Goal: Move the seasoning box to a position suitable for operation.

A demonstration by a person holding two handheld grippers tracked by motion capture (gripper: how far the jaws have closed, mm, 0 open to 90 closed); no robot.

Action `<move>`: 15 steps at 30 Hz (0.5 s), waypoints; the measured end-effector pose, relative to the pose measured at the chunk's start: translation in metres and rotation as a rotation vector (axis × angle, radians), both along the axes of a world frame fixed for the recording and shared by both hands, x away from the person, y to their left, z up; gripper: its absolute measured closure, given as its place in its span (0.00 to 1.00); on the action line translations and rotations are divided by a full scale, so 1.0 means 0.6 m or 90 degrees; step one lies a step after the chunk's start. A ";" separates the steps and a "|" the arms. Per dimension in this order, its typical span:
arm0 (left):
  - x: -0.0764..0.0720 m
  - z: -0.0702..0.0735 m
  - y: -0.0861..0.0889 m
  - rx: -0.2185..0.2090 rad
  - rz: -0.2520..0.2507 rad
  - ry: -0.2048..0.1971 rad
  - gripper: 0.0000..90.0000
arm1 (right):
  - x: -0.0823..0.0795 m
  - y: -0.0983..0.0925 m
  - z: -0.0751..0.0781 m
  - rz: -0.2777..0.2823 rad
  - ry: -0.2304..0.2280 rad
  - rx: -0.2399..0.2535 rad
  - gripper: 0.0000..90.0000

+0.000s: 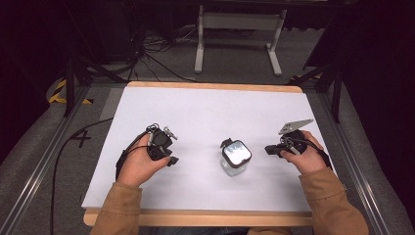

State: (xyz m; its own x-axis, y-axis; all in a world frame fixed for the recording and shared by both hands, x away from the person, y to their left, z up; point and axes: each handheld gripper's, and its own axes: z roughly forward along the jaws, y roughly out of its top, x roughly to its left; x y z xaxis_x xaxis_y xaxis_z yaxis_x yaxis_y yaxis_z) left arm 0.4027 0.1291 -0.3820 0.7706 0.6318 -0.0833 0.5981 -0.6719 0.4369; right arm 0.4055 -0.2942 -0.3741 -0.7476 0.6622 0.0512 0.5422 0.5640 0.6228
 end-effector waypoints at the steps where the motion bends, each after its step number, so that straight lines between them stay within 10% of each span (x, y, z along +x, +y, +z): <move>1: -0.001 0.000 0.001 0.002 -0.003 0.000 0.66 | 0.000 0.000 0.000 0.001 -0.001 0.000 0.98; 10: -0.006 0.004 0.000 -0.009 -0.004 -0.007 0.61 | 0.003 0.006 -0.001 0.017 0.002 0.004 0.99; 15: -0.006 0.007 -0.003 -0.016 -0.013 -0.026 0.59 | 0.007 0.015 -0.013 0.083 -0.022 -0.018 1.00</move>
State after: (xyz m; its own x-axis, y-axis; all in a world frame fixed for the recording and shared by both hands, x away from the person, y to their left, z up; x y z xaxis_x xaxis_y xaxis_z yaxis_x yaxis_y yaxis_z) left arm 0.3989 0.1275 -0.3781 0.7868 0.6136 -0.0668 0.5653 -0.6728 0.4773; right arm 0.4098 -0.2854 -0.3817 -0.8287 0.5597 0.0063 0.4412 0.6463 0.6226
